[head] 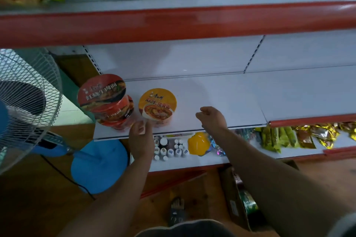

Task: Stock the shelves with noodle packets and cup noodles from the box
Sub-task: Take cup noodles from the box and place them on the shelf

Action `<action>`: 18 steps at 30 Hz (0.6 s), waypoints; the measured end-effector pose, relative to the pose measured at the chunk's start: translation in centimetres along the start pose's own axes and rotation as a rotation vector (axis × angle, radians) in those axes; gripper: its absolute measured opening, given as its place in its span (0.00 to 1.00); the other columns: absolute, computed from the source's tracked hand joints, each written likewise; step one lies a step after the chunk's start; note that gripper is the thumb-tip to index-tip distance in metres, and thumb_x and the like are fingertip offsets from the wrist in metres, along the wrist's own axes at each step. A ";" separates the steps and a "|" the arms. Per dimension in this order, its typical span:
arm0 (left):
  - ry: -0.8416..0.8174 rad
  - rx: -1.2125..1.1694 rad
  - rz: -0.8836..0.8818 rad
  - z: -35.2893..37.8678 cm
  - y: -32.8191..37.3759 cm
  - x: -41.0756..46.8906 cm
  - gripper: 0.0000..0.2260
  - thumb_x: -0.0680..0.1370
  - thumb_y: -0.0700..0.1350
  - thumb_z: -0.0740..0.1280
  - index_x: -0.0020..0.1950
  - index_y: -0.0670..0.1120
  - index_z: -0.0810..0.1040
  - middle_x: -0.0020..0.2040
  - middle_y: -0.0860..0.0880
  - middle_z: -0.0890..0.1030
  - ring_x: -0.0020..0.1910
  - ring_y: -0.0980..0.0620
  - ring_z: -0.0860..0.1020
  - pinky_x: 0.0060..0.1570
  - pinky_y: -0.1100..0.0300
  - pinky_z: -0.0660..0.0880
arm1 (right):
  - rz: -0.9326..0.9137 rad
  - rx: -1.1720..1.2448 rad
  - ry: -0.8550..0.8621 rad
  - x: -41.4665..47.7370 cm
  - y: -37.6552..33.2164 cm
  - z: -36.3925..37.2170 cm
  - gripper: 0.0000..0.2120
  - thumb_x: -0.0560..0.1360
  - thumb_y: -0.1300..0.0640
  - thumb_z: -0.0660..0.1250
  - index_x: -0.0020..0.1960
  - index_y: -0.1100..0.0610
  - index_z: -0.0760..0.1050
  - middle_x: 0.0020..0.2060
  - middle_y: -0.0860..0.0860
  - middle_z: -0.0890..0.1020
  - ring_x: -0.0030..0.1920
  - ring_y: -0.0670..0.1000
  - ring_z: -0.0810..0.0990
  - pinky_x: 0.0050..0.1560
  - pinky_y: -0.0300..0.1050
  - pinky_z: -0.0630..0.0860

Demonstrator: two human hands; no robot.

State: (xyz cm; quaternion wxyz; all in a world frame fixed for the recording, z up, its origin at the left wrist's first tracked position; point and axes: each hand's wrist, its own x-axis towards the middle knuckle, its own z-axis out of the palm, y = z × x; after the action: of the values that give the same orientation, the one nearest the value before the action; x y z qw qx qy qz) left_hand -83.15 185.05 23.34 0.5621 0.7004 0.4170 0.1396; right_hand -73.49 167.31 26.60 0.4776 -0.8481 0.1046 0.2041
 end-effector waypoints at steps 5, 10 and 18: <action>-0.122 0.134 0.220 3.2 1.3 -5.5 0.10 0.81 0.51 0.64 0.59 0.50 0.79 0.55 0.52 0.81 0.53 0.53 0.77 0.50 0.58 0.72 | -0.040 -0.021 0.026 -2.2 2.4 -4.7 0.20 0.77 0.53 0.67 0.68 0.55 0.75 0.60 0.52 0.81 0.60 0.55 0.78 0.58 0.45 0.72; -0.450 0.245 0.294 9.0 2.8 -12.5 0.04 0.80 0.52 0.66 0.53 0.56 0.78 0.51 0.53 0.82 0.52 0.52 0.79 0.53 0.53 0.77 | -0.065 -0.124 0.057 -5.0 5.9 -11.6 0.21 0.77 0.51 0.66 0.68 0.54 0.73 0.60 0.50 0.80 0.58 0.53 0.79 0.60 0.47 0.75; -0.865 0.702 0.371 17.5 0.7 -23.0 0.05 0.79 0.56 0.64 0.48 0.57 0.76 0.49 0.54 0.79 0.49 0.51 0.77 0.45 0.58 0.72 | 0.036 -0.271 0.145 -8.5 15.5 -23.0 0.18 0.79 0.50 0.63 0.66 0.54 0.73 0.50 0.50 0.79 0.44 0.50 0.75 0.45 0.42 0.70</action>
State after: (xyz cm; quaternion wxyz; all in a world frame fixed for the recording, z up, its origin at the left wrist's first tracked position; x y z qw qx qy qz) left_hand -85.30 156.24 24.45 0.3818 0.8993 0.0412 -0.2092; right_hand -81.23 139.46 29.10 0.3462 -0.9153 0.1252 0.1632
